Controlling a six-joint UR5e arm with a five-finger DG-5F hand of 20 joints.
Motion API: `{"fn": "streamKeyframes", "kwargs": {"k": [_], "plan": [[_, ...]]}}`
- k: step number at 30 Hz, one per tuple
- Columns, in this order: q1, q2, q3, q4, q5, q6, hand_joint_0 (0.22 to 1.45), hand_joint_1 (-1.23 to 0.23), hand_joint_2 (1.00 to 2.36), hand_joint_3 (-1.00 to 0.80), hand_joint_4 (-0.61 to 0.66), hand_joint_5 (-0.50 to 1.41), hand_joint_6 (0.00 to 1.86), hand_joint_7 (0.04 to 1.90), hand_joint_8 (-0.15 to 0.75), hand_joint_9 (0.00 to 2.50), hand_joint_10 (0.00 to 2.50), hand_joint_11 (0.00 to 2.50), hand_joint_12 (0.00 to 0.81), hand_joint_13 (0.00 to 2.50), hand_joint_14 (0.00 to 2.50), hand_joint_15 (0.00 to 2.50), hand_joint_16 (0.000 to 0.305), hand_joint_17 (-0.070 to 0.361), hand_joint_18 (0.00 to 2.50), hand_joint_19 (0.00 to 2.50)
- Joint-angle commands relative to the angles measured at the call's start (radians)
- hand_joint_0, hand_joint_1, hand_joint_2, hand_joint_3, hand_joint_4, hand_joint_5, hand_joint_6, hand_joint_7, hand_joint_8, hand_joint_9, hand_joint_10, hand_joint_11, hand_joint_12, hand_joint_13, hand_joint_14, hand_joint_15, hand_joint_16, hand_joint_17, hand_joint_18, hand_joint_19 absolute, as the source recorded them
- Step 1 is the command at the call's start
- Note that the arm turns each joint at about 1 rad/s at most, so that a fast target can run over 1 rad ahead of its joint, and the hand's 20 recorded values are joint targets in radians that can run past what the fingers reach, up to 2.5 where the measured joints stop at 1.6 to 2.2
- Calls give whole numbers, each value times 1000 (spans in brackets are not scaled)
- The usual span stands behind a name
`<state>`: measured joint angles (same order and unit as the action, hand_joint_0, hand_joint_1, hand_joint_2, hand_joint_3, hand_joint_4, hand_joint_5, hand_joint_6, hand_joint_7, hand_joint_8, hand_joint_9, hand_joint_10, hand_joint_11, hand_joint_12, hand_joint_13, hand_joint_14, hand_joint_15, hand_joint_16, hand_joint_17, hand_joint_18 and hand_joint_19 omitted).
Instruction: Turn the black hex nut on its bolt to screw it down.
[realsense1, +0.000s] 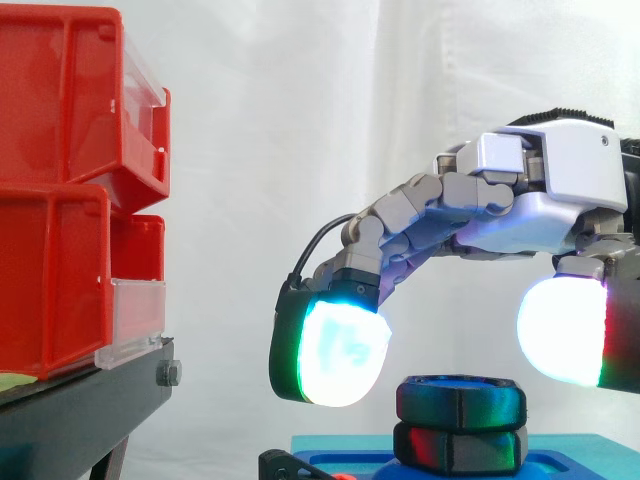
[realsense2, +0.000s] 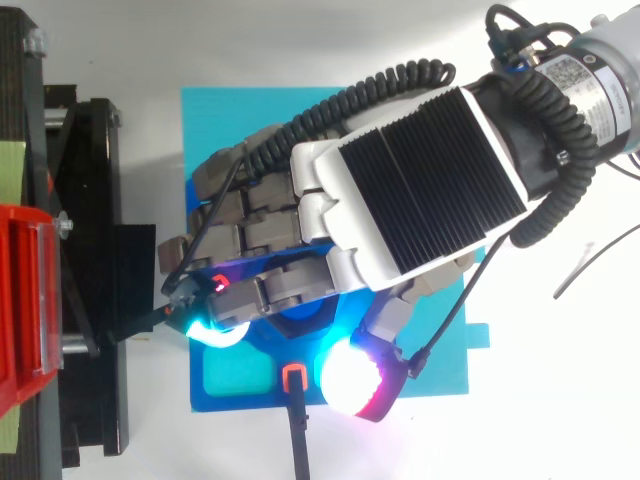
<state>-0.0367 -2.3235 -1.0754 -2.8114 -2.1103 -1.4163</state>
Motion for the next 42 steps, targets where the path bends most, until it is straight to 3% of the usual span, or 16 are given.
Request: {"fn": "streamKeyframes", "kwargs": {"k": [1, 8, 14, 24, 39, 42], "plan": [[6, 0, -1, 1, 1, 0, 419, -401, 1000, -500, 344, -184, 644, 773, 331, 517, 7, 365, 401, 713, 9, 306, 57, 129, 643, 379], [18, 0, 0, -3, 12, 0, 443, -369, 1000, -500, 321, -175, 628, 819, 320, 511, 7, 357, 388, 703, 9, 312, 55, 124, 623, 390], [32, 0, -1, -25, 43, -1, 448, -363, 1000, -500, 286, -170, 648, 797, 318, 516, 9, 350, 385, 702, 9, 307, 54, 123, 617, 389], [32, 0, -15, -53, 43, -15, 456, -361, 1000, -500, 217, -158, 648, 815, 316, 528, 7, 352, 380, 699, 9, 306, 54, 120, 615, 394], [17, 0, -17, -54, 32, -15, 446, -379, 1000, -500, 286, -171, 719, 700, 319, 527, 8, 350, 386, 706, 9, 308, 55, 123, 628, 388], [14, 0, -17, -54, 27, -15, 470, -449, 1000, -500, 270, -171, 710, 714, 309, 522, 8, 358, 376, 698, 11, 310, 52, 118, 612, 399]]}}
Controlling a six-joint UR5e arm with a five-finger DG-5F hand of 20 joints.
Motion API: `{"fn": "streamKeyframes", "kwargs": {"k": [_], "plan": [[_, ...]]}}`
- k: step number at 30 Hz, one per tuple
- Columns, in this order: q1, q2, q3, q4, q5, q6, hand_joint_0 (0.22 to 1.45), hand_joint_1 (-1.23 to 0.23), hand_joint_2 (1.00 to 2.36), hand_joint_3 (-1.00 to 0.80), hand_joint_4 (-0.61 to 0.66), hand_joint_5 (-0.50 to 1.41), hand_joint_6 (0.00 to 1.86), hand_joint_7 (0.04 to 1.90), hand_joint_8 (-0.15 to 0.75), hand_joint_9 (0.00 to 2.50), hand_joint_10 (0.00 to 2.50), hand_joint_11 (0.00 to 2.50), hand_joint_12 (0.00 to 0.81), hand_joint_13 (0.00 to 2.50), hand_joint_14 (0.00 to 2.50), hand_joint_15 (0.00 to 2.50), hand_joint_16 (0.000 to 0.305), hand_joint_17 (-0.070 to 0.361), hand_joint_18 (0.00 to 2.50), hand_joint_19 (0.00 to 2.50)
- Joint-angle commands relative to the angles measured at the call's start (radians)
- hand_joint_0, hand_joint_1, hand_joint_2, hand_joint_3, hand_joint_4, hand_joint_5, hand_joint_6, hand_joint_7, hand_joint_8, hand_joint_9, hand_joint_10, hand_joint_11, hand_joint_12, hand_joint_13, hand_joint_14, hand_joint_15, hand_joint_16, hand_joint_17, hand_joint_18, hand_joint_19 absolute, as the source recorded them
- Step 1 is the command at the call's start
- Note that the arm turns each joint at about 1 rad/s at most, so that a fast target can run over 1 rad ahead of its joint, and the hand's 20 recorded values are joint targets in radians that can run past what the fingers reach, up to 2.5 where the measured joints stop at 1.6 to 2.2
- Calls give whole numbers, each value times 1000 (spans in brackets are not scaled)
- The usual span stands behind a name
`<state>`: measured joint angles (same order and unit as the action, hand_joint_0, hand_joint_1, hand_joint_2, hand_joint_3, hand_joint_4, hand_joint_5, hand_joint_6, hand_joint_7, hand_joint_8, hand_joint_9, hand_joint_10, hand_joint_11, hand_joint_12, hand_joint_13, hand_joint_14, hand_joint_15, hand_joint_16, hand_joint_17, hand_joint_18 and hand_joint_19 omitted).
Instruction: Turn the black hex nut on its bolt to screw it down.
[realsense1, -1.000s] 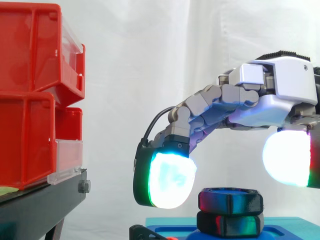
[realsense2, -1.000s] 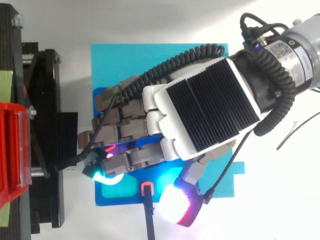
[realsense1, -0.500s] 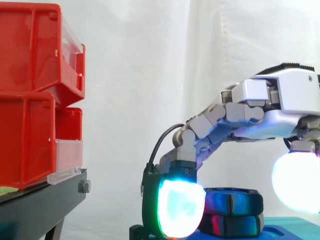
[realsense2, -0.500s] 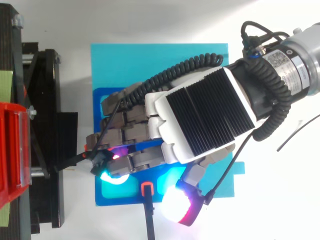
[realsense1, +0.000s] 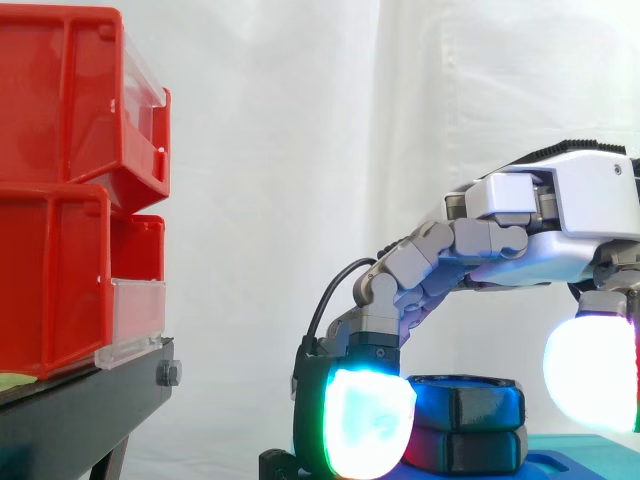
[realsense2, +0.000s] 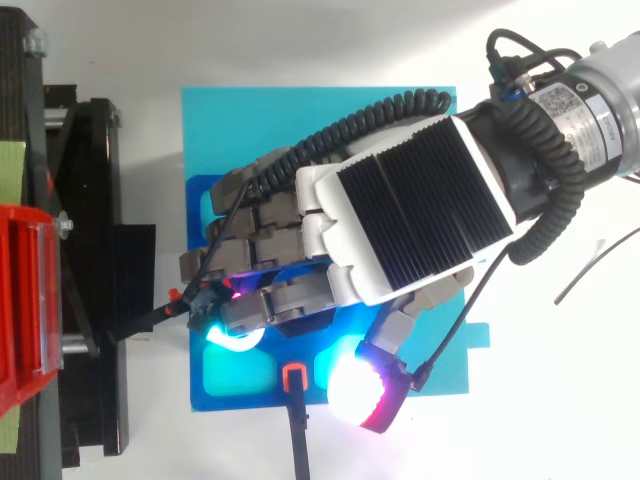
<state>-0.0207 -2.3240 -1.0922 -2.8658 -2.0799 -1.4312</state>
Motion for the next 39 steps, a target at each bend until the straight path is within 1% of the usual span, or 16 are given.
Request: {"fn": "streamKeyframes", "kwargs": {"k": [1, 3, 5, 6, 8, 11, 17, 22, 26, 28, 29, 30, 32, 35, 38, 39], "plan": [[-4, 0, 0, 0, -5, 0, 484, -489, 1000, -500, 257, -174, 703, 729, 303, 519, 8, 358, 369, 694, 10, 310, 51, 115, 602, 405], [-7, 0, 0, 2, -5, 0, 504, -545, 1000, -495, 254, -182, 676, 763, 295, 517, 8, 350, 360, 686, 10, 317, 49, 111, 591, 411], [-8, 0, 0, 0, -5, 0, 525, -614, 1003, -437, 244, -189, 655, 795, 282, 502, 9, 350, 352, 680, 10, 323, 48, 108, 578, 420], [-10, 0, 0, 0, -5, 0, 523, -617, 1004, -422, 248, -189, 652, 797, 282, 502, 8, 351, 354, 681, 10, 319, 48, 108, 577, 420], [-10, 0, 0, 2, -5, 0, 543, -676, 1006, -370, 280, -191, 644, 776, 299, 510, 10, 353, 370, 697, 11, 304, 52, 118, 608, 398], [-13, 0, 0, 2, -6, 0, 556, -704, 1005, -338, 289, -192, 644, 772, 303, 514, 7, 349, 372, 703, 9, 305, 53, 120, 617, 386], [-18, 0, 0, 3, -20, 0, 585, -747, 1005, -306, 288, -192, 653, 753, 300, 514, 7, 355, 370, 710, 9, 301, 53, 119, 624, 382], [-19, 0, 0, 5, -20, 0, 593, -754, 1004, -293, 299, -194, 679, 713, 302, 525, 7, 362, 372, 718, 9, 301, 53, 120, 633, 379], [-19, 0, 2, 5, -20, 0, 599, -754, 1004, -325, 289, -196, 699, 684, 296, 519, 7, 358, 366, 715, 9, 304, 52, 117, 630, 383], [-19, 0, 0, 5, -20, 0, 581, -755, 1005, -361, 280, -194, 699, 697, 287, 513, 8, 358, 357, 705, 9, 306, 50, 112, 617, 395], [-21, 0, 0, 5, -20, 0, 548, -729, 1005, -404, 249, -194, 686, 744, 270, 504, 8, 359, 339, 689, 11, 322, 46, 103, 587, 411], [-21, 0, 0, 5, -20, 0, 537, -719, 1004, -429, 254, -194, 688, 739, 272, 505, 8, 362, 341, 691, 10, 321, 46, 105, 590, 411], [-21, 0, 0, 5, -20, 0, 486, -652, 1000, -500, 283, -193, 692, 709, 289, 512, 8, 357, 358, 703, 11, 312, 50, 112, 613, 398], [-22, 0, 2, 5, -20, 0, 457, -592, 1000, -500, 296, -190, 659, 753, 300, 512, 7, 355, 371, 711, 9, 313, 53, 119, 628, 392], [-22, 2, 2, 3, -20, 0, 448, -566, 1000, -500, 302, -190, 652, 759, 305, 516, 7, 356, 378, 714, 9, 307, 54, 121, 630, 389], [-19, 2, 2, 0, -19, 0, 448, -565, 1000, -500, 308, -190, 651, 762, 307, 515, 7, 355, 378, 713, 11, 308, 54, 121, 630, 389]]}}
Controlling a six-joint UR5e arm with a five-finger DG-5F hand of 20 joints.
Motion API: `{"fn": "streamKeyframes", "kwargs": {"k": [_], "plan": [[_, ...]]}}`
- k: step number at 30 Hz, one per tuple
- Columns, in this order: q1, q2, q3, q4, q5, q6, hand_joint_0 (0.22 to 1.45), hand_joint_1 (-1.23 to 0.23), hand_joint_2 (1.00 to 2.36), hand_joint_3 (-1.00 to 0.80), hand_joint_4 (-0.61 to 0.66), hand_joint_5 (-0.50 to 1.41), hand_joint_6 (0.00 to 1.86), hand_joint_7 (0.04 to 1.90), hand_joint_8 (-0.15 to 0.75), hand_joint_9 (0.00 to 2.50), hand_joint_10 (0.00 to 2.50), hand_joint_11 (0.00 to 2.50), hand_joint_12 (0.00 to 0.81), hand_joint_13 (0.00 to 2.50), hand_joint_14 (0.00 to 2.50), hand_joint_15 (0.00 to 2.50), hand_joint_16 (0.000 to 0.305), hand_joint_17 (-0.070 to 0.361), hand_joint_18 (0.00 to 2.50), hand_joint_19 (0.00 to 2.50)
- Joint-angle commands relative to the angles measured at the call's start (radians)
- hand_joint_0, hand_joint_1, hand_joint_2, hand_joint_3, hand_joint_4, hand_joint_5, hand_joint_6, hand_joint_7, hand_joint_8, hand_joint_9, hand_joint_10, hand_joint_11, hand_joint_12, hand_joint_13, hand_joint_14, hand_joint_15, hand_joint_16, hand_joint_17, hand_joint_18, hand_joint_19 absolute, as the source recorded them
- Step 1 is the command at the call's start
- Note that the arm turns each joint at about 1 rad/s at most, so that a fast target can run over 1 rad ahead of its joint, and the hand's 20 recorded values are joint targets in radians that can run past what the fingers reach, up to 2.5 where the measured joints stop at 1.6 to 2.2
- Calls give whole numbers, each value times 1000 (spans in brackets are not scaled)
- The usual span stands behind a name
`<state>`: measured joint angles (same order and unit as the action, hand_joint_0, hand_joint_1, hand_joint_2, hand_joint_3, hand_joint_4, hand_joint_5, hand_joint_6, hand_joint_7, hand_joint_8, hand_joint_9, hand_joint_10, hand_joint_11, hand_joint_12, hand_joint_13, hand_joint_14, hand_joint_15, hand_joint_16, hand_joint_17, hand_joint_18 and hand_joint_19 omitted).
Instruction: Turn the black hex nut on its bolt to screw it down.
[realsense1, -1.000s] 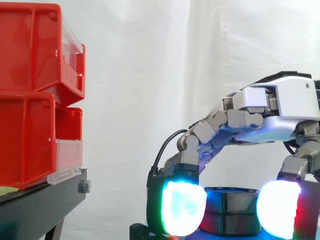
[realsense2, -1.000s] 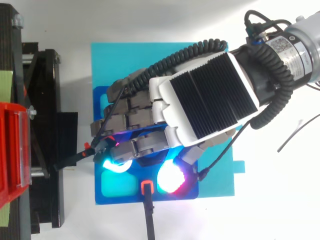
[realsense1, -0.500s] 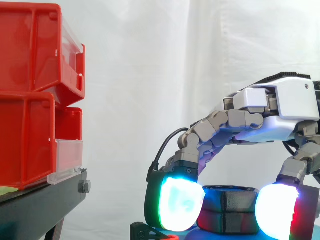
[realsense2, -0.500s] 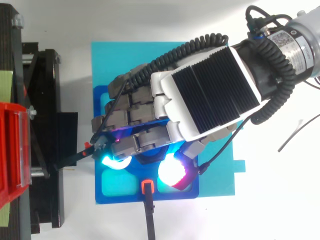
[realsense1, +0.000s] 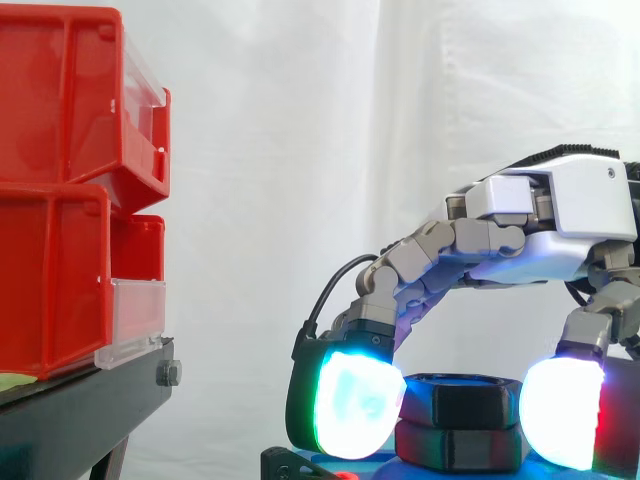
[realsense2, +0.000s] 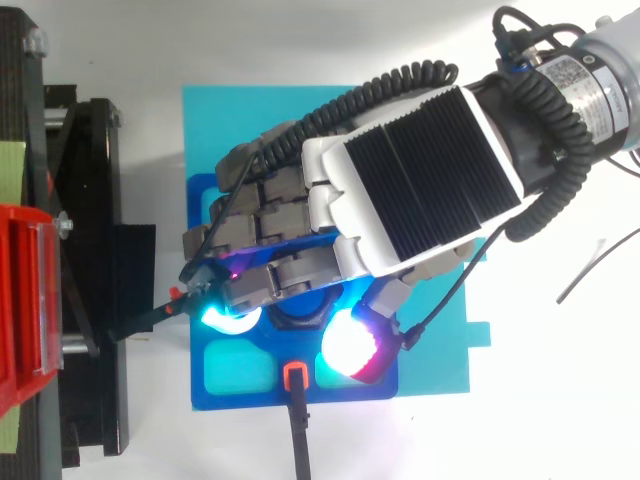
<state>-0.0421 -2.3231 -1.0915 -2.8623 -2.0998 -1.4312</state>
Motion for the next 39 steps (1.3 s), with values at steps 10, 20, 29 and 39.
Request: {"fn": "streamKeyframes", "kwargs": {"k": [10, 20, 29, 39], "plan": [[36, 5, 139, -216, 24, -3, 443, -524, 1000, -500, 302, -186, 578, 887, 308, 508, 7, 357, 382, 702, 11, 309, 55, 123, 623, 389], [50, 60, 193, -402, 104, -32, 464, -517, 1000, -500, 173, -180, 501, 697, 262, 383, 0, 0, 348, 373, 0, 20, 47, 105, 292, 189], [51, 189, -39, -295, 159, -23, 474, -532, 1000, -500, 139, -211, 500, 539, 226, 261, 0, 0, 335, 163, 0, 0, 44, 98, 0, 41], [60, 441, -441, -37, 297, 129, 475, -511, 1000, -500, 5, -293, 500, 523, 234, 262, 0, 0, 336, 0, 0, 0, 42, 95, 0, 54]]}}
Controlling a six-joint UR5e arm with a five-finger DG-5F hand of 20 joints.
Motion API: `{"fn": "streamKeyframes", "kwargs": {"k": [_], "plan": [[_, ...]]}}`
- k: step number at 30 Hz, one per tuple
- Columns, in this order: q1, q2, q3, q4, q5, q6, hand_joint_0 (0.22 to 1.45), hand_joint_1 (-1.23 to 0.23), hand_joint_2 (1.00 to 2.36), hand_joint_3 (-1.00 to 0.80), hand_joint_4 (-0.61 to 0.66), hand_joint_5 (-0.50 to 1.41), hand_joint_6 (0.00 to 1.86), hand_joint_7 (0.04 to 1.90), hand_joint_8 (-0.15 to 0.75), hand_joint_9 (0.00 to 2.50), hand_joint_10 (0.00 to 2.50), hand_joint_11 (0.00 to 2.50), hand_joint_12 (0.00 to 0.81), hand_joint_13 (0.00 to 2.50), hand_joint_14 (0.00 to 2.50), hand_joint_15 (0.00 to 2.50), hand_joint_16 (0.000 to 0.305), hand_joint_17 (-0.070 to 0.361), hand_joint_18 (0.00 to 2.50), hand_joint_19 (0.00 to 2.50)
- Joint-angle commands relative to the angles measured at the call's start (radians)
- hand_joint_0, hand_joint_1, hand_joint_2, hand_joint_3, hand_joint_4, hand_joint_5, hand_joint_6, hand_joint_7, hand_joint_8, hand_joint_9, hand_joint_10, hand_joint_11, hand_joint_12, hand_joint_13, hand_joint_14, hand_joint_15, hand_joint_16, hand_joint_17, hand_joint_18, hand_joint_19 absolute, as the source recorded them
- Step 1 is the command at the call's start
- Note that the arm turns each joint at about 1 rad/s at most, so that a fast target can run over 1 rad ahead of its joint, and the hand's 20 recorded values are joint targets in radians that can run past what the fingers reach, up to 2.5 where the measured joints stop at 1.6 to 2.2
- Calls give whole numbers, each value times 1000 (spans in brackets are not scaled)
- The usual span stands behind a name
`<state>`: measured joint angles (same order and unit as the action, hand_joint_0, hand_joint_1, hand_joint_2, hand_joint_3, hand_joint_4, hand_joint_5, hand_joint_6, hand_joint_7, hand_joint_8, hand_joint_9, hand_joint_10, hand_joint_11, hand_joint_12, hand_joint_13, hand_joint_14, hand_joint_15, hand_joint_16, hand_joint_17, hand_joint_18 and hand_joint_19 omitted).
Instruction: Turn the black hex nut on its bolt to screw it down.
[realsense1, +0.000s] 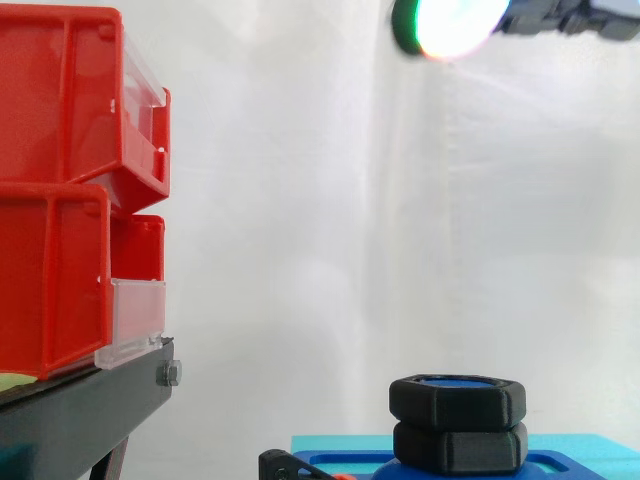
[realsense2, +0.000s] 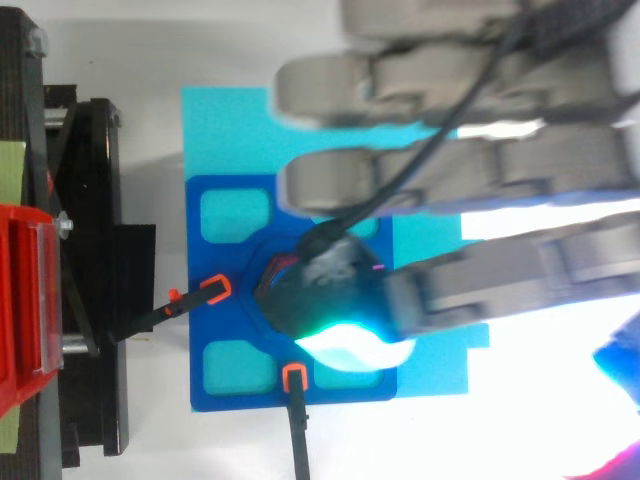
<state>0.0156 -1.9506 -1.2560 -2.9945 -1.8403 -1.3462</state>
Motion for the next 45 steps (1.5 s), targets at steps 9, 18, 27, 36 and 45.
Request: {"fn": "streamKeyframes", "kwargs": {"k": [9, 18, 27, 36, 45], "plan": [[7, 102, -299, 42, 67, 159, 449, -418, 1000, -500, -32, -300, 500, 552, 207, 261, 0, 0, 356, 0, 0, 0, 49, 110, 0, 76], [10, 102, -299, -14, 67, 364, 442, -242, 1000, -500, 14, -300, 501, 585, 197, 353, 1, 5, 366, 0, 0, 0, 54, 121, 0, 165], [20, 102, -299, -4, 105, 506, 444, -267, 1000, -500, 42, -288, 501, 573, 164, 411, 0, 0, 363, 89, 0, 0, 54, 121, 0, 114], [18, 102, -299, -1, 118, 716, 441, -287, 1000, -500, 40, -281, 501, 575, 147, 407, 0, 0, 360, 106, 0, 0, 53, 120, 12, 99], [20, 102, -299, 45, 131, 753, 443, -290, 1000, -500, 65, -273, 501, 587, 148, 438, 0, 0, 358, 105, 0, 0, 53, 119, 14, 119]]}}
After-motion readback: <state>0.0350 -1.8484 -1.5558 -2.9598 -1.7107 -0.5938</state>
